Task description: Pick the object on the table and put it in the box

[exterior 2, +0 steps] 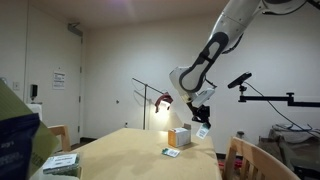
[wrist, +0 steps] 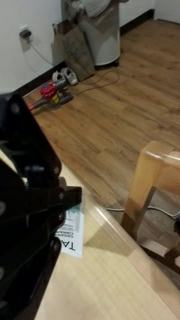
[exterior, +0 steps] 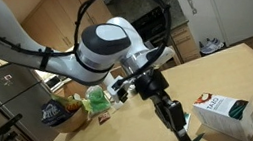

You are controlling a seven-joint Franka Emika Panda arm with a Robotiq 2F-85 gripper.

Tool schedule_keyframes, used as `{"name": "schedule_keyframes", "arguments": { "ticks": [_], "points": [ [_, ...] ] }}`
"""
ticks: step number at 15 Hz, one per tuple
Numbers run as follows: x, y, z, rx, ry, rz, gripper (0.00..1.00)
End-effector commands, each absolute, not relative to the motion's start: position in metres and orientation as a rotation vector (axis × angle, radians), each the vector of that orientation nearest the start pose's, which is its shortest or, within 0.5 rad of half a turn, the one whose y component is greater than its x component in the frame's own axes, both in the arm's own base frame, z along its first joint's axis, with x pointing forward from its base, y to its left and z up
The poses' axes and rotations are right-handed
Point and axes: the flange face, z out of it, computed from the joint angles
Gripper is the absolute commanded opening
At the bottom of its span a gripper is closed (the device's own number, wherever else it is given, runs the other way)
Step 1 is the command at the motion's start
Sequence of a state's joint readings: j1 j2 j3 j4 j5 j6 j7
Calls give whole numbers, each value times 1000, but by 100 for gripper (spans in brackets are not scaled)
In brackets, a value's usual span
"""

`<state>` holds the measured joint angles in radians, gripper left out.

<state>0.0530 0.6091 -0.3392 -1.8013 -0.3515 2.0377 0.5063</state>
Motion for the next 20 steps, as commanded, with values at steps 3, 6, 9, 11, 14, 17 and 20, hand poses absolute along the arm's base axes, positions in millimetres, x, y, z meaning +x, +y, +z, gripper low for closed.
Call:
{"name": "schedule_keyframes", "arguments": {
  "ticks": [3, 6, 9, 11, 14, 17, 20],
  "points": [
    [575, -183, 214, 2266, -1007, -510, 0],
    [568, -186, 210, 2134, -1175, -591, 0],
    [563, -185, 206, 2148, -1148, -589, 1],
    [563, -186, 203, 2138, -1160, -596, 1],
    [564, -187, 202, 2132, -1166, -595, 0],
    [554, -203, 212, 2120, -1172, -581, 0],
    [545, -229, 226, 2114, -1235, -583, 0]
  ]
}}
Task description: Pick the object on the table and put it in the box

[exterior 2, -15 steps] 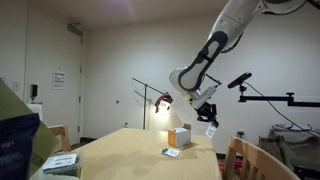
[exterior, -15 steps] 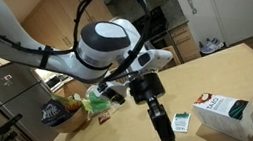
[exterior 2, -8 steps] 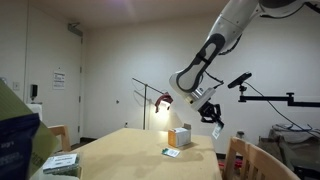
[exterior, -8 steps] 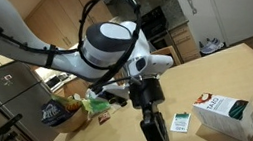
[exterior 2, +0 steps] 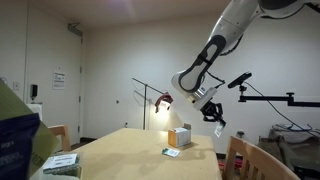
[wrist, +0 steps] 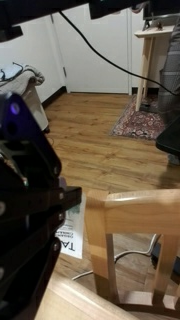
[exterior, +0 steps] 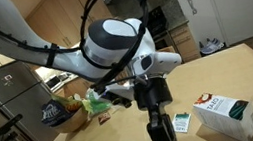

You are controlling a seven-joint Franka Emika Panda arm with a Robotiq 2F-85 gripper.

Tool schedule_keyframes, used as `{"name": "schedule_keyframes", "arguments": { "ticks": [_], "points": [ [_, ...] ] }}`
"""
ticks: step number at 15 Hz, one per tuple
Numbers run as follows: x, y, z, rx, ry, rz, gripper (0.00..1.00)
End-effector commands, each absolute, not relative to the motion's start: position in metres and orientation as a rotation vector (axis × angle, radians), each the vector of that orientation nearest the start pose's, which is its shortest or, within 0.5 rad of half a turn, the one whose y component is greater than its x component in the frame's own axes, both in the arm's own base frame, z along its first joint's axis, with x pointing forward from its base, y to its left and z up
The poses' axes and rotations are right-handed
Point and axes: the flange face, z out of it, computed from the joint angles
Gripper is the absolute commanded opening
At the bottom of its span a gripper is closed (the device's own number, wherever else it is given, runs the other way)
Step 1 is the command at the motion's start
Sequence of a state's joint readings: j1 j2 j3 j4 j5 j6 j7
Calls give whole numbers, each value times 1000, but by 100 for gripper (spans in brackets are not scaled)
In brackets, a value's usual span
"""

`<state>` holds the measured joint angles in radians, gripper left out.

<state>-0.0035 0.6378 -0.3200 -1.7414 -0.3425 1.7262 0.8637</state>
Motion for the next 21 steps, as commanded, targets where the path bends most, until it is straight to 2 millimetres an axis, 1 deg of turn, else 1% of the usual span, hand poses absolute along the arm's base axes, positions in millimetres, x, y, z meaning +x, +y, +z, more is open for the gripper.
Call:
{"name": "schedule_keyframes", "arguments": {
  "ticks": [1, 4, 6, 8, 11, 14, 16, 17, 21],
  "points": [
    [542, -238, 233, 2109, -1269, -571, 0],
    [538, -261, 253, 2085, -1377, -546, 0],
    [539, -268, 269, 2086, -1438, -516, 0],
    [544, -268, 285, 2084, -1474, -485, 0],
    [557, -256, 312, 2078, -1520, -389, 0],
    [571, -241, 332, 2074, -1553, -319, 0],
    [578, -240, 337, 2098, -1571, -316, 0],
    [576, -242, 327, 2094, -1523, -323, 1],
    [579, -241, 331, 2100, -1535, -313, 1]
  ]
}}
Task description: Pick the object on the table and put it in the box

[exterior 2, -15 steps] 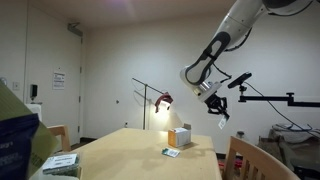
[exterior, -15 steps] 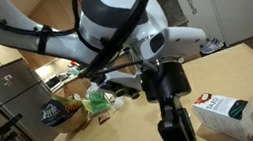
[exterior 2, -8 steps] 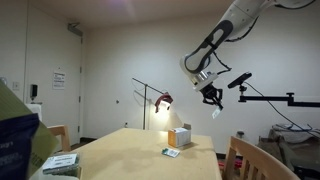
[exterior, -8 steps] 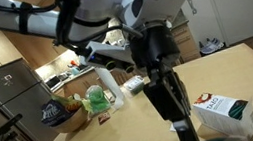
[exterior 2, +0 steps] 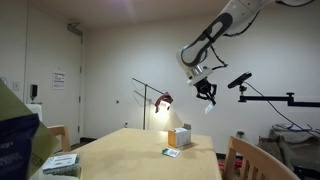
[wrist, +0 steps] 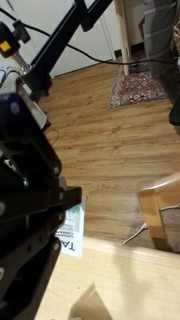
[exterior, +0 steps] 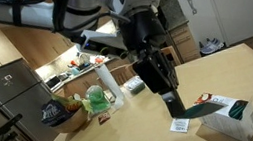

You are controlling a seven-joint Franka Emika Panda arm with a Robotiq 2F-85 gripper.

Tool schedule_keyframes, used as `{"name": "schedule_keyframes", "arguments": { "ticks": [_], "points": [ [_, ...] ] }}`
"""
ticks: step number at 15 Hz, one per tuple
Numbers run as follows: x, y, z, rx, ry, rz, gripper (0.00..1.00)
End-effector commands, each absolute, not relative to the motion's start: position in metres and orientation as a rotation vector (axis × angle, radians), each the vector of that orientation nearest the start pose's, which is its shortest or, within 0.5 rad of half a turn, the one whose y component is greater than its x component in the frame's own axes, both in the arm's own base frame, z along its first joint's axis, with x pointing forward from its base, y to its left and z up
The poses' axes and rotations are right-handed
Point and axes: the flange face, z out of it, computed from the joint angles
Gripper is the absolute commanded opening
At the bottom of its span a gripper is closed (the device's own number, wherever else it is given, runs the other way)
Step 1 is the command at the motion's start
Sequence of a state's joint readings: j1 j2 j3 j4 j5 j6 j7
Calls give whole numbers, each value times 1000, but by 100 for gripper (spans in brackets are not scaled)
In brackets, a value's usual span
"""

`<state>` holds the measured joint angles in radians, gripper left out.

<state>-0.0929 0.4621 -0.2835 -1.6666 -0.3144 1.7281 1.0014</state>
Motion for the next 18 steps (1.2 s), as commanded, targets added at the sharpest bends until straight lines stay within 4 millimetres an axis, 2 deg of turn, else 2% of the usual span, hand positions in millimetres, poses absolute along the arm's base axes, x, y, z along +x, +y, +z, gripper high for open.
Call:
{"name": "schedule_keyframes", "arguments": {
  "ticks": [1, 5, 10, 14, 18],
  "points": [
    [579, -242, 331, 2099, -1536, -314, 1],
    [578, -247, 329, 2049, -1519, -280, 0],
    [575, -264, 335, 1790, -1435, -84, 0],
    [592, -266, 337, 1698, -1293, 120, 0],
    [618, -252, 339, 1772, -1217, 354, 0]
  ]
}}
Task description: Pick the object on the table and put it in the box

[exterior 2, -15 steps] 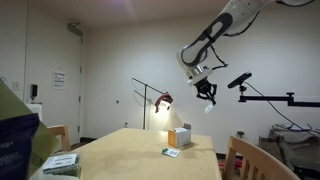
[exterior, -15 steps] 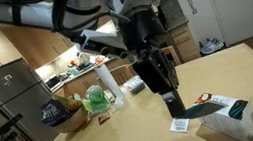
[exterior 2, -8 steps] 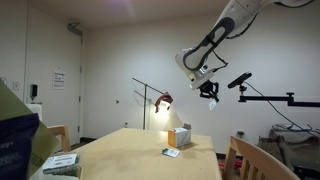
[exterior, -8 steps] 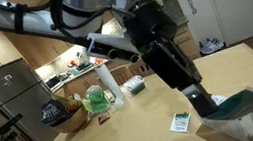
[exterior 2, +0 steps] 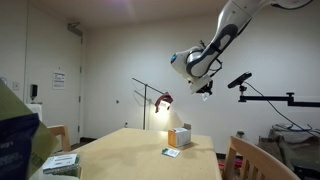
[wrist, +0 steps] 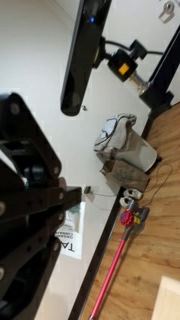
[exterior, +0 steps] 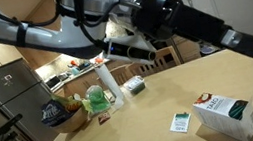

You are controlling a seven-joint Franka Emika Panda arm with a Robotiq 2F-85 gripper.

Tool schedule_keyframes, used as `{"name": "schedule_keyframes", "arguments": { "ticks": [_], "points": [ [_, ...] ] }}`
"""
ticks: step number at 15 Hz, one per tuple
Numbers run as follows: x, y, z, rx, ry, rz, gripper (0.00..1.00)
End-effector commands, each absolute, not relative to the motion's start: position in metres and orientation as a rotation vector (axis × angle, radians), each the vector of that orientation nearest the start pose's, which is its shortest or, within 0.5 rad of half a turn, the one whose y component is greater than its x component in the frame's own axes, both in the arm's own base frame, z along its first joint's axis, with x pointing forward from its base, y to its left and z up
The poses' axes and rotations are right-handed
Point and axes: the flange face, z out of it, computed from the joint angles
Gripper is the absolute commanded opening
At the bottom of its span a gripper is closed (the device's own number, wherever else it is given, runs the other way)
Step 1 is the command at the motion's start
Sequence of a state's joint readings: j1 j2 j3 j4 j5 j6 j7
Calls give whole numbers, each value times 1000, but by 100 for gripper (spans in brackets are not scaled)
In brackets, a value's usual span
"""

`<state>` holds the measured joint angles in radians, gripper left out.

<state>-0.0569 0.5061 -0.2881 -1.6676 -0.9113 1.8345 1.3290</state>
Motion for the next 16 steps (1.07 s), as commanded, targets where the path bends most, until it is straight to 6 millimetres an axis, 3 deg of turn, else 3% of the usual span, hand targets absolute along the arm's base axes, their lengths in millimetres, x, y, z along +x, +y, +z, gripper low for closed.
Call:
{"name": "schedule_keyframes", "arguments": {
  "ticks": [1, 11, 16],
  "points": [
    [624, -247, 339, 1804, -1210, 405, 0],
    [655, -203, 324, 1946, -1041, 478, 0],
    [650, -205, 319, 1952, -1087, 475, 1]
  ]
}}
